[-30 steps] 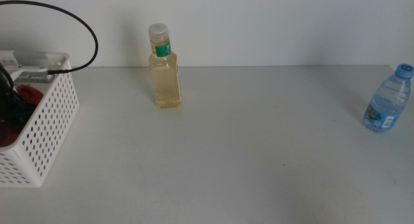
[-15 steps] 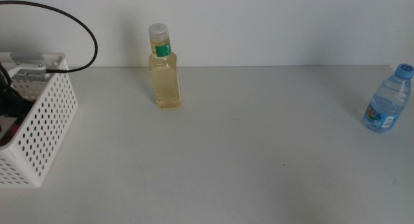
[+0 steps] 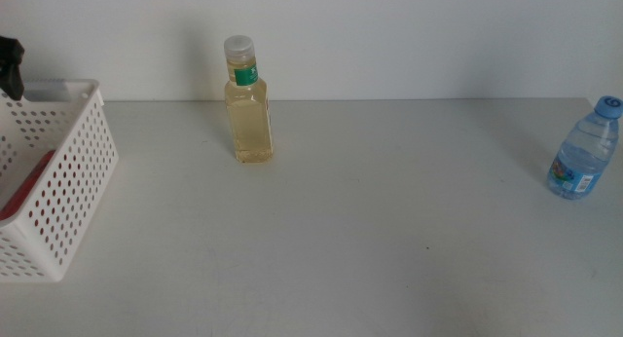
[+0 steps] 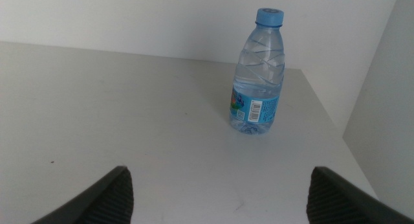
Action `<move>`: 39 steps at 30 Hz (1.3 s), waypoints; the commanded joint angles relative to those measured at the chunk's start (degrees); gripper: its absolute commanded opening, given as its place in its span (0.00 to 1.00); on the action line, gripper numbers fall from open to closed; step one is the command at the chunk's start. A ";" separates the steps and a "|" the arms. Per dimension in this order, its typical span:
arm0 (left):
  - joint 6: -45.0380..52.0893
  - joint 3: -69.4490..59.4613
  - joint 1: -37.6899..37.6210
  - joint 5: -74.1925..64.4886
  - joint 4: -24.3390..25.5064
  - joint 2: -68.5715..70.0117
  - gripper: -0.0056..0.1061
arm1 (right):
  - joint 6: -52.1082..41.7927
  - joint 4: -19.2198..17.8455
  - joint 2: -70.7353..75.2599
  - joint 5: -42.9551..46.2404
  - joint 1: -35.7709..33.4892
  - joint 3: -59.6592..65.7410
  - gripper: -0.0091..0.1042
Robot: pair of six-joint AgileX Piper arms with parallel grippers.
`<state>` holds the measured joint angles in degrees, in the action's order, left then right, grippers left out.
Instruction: Use arms to grab the bottles and put them into the dustbin to the left of the table.
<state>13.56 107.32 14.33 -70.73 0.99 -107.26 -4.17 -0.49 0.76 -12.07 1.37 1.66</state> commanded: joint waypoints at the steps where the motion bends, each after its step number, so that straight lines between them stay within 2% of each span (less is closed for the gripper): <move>1: -3.01 0.32 -2.27 -4.70 -1.58 6.47 0.89 | -0.31 -0.70 1.28 4.22 0.33 -0.53 0.91; 6: -7.79 -5.58 -6.79 -1.82 -1.74 14.65 0.89 | -0.31 -0.70 1.28 4.22 0.33 -0.53 0.91; 10: -10.98 -15.01 -11.76 5.60 -0.40 23.68 0.89 | -0.31 -0.70 1.28 4.22 0.33 -0.53 0.91; 17: -11.39 -25.88 -17.64 11.32 -0.49 35.63 0.89 | -0.31 -0.70 1.28 4.22 0.33 -0.53 0.91; 26: -12.66 -34.03 -21.29 14.69 -1.42 47.06 0.89 | -0.31 -0.70 1.28 4.22 0.33 -0.53 0.91; 35: -12.85 -60.22 -29.72 43.63 -2.27 59.34 0.89 | -0.31 -0.70 1.28 4.22 0.33 -0.53 0.91; 39: -16.40 -72.18 -33.20 58.07 -2.50 62.99 0.89 | -0.31 -0.70 1.28 4.22 0.33 -0.53 0.91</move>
<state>-0.57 37.25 -17.44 -23.19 -0.77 -45.86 -4.17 -0.49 0.76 -12.07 1.37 1.66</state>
